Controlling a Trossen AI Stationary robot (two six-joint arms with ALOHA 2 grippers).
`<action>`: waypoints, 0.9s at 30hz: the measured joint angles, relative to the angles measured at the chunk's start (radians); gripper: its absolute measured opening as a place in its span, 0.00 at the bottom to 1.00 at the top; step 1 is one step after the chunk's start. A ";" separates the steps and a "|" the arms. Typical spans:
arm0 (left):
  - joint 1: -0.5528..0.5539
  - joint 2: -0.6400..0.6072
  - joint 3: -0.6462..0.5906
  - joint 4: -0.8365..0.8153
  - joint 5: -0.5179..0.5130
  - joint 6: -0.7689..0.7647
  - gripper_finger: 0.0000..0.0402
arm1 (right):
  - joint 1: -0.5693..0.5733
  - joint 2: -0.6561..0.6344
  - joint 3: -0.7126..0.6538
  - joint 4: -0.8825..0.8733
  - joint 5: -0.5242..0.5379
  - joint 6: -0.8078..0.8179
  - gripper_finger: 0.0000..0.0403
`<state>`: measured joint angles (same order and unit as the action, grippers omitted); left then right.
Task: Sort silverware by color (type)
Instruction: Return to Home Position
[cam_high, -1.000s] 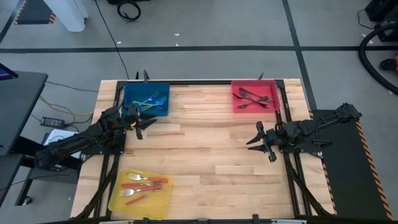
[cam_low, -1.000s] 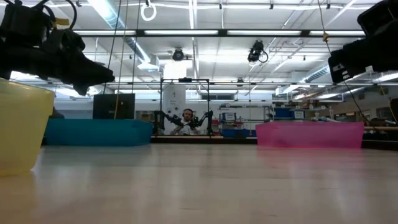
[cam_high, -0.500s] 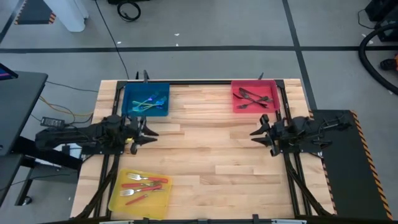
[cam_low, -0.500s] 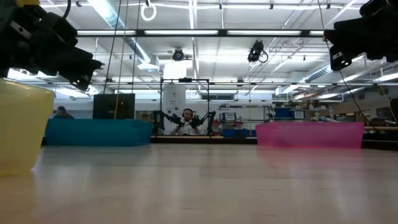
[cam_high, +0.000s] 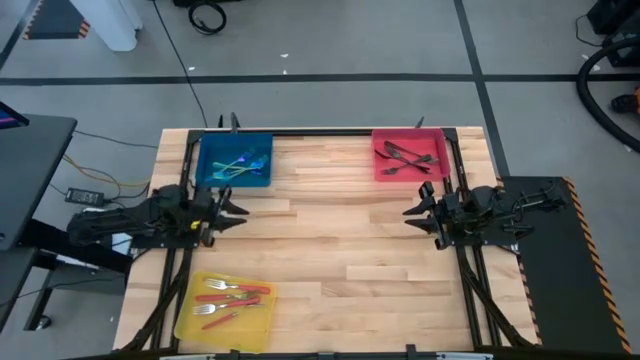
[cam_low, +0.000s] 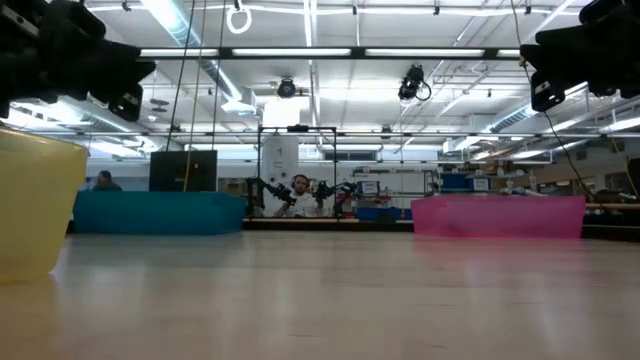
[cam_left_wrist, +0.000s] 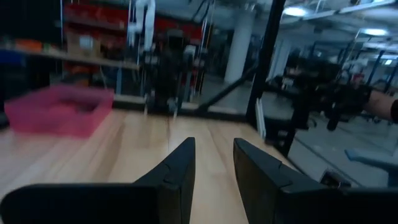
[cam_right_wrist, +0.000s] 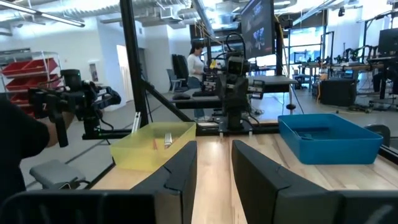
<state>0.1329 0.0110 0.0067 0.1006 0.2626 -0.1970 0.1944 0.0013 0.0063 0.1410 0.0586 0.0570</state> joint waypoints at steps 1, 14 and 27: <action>0.000 -0.012 0.000 0.007 0.001 0.000 0.27 | 0.000 0.000 0.000 0.000 0.000 0.000 0.27; 0.001 -0.007 0.000 0.019 0.000 0.000 0.27 | 0.000 0.000 0.000 0.000 0.000 0.000 0.27; -0.003 -0.007 0.000 0.019 0.000 0.000 0.27 | 0.000 0.000 0.000 0.000 0.000 0.000 0.27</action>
<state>0.1303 0.0040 0.0067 0.1196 0.2626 -0.1970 0.1947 0.0017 0.0063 0.1406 0.0589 0.0570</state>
